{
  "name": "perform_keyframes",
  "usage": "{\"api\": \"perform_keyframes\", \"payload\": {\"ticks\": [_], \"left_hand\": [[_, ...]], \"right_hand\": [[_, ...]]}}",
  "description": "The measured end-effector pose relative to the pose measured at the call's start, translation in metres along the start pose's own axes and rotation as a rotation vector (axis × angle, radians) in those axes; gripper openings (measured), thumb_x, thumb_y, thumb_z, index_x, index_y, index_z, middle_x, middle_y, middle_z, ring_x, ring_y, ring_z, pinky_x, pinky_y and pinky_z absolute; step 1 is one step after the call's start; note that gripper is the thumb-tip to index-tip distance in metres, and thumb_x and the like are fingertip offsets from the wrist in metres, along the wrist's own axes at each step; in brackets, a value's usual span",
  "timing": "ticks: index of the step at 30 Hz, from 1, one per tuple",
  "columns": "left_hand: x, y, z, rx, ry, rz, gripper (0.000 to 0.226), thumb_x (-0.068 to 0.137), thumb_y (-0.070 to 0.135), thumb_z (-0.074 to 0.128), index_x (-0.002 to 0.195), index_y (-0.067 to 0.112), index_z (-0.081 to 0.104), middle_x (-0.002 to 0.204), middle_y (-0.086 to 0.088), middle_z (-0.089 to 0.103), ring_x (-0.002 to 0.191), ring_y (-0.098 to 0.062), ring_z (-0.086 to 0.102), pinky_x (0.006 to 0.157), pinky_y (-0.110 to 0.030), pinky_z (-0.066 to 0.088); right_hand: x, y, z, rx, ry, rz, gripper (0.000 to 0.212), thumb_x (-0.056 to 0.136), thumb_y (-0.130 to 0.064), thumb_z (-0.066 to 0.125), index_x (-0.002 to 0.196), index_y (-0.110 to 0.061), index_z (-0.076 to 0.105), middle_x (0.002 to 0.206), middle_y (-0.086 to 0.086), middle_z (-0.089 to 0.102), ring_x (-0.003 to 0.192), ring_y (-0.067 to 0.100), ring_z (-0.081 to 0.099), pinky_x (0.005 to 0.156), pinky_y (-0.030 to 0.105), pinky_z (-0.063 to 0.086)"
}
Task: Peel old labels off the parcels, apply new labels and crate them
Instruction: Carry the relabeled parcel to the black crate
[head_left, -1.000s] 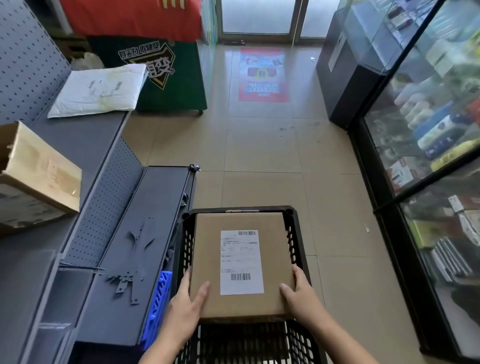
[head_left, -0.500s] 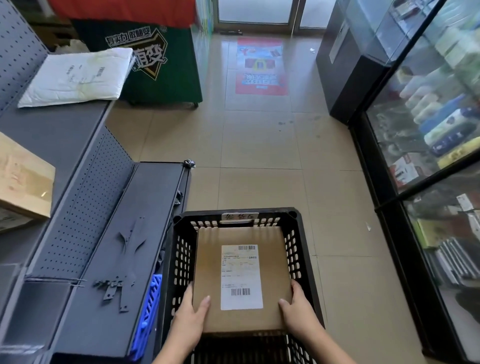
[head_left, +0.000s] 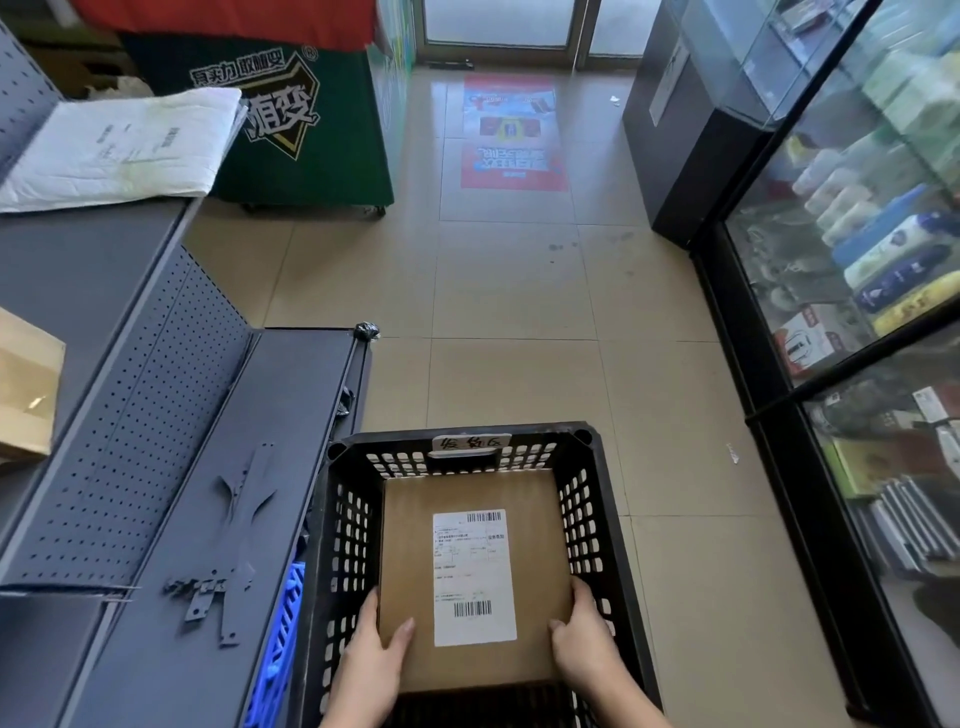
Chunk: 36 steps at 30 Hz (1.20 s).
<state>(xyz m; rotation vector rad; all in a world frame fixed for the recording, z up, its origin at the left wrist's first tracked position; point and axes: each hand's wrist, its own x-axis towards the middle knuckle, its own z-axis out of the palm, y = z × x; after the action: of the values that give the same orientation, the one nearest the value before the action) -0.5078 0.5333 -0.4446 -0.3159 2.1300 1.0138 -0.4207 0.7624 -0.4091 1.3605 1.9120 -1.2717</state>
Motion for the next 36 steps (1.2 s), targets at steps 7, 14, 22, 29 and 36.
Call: {"api": "perform_keyframes", "payload": {"ticks": [7, 14, 22, 29, 36], "left_hand": [[0.005, -0.002, 0.003, 0.024, 0.011, -0.013, 0.075, 0.097, 0.040, 0.062, 0.159, 0.029, 0.022, 0.144, 0.000, 0.055, 0.119, -0.020, 0.056, 0.108, -0.037, 0.043], [-0.012, 0.019, -0.002, 0.131, 0.083, 0.063, 0.082, 0.096, 0.048, 0.060, 0.161, 0.028, 0.015, 0.163, -0.001, 0.028, 0.144, -0.025, 0.036, 0.117, -0.044, 0.031], [-0.052, 0.061, -0.031, 0.167, 0.144, 0.214, 0.069, 0.096, 0.040, 0.062, 0.156, 0.028, 0.030, 0.160, 0.000, 0.037, 0.144, -0.023, 0.039, 0.116, -0.040, 0.030], [-0.078, 0.084, -0.064, 0.144, 0.162, 0.294, 0.066, 0.081, 0.026, 0.081, 0.141, 0.021, 0.055, 0.147, -0.008, 0.052, 0.135, -0.028, 0.050, 0.111, -0.035, 0.035], [-0.118, 0.139, -0.099, 0.165, 0.228, 0.454, 0.055, 0.079, 0.009, 0.083, 0.131, 0.005, 0.063, 0.130, -0.018, 0.063, 0.123, -0.032, 0.059, 0.104, -0.035, 0.039]], "right_hand": [[0.005, -0.004, 0.002, -0.006, -0.015, -0.020, 0.062, 0.091, -0.010, 0.046, 0.149, -0.024, 0.028, 0.133, -0.001, 0.057, 0.113, 0.017, 0.056, 0.088, 0.022, 0.040], [-0.011, -0.017, -0.012, -0.011, -0.006, -0.125, 0.070, 0.089, -0.014, 0.047, 0.154, -0.018, 0.021, 0.149, 0.005, 0.040, 0.135, 0.019, 0.042, 0.115, 0.034, 0.034], [-0.051, -0.041, -0.046, -0.098, -0.007, -0.232, 0.060, 0.098, -0.024, 0.042, 0.154, -0.017, 0.021, 0.156, 0.003, 0.028, 0.138, 0.015, 0.037, 0.112, 0.026, 0.029], [-0.102, -0.072, -0.074, -0.171, 0.012, -0.374, 0.055, 0.098, -0.030, 0.043, 0.151, -0.020, 0.031, 0.153, -0.002, 0.033, 0.138, 0.012, 0.037, 0.116, 0.029, 0.028], [-0.169, -0.109, -0.098, -0.272, 0.074, -0.542, 0.046, 0.098, -0.037, 0.043, 0.142, -0.025, 0.044, 0.147, -0.005, 0.039, 0.135, 0.011, 0.039, 0.114, 0.029, 0.030]]}}
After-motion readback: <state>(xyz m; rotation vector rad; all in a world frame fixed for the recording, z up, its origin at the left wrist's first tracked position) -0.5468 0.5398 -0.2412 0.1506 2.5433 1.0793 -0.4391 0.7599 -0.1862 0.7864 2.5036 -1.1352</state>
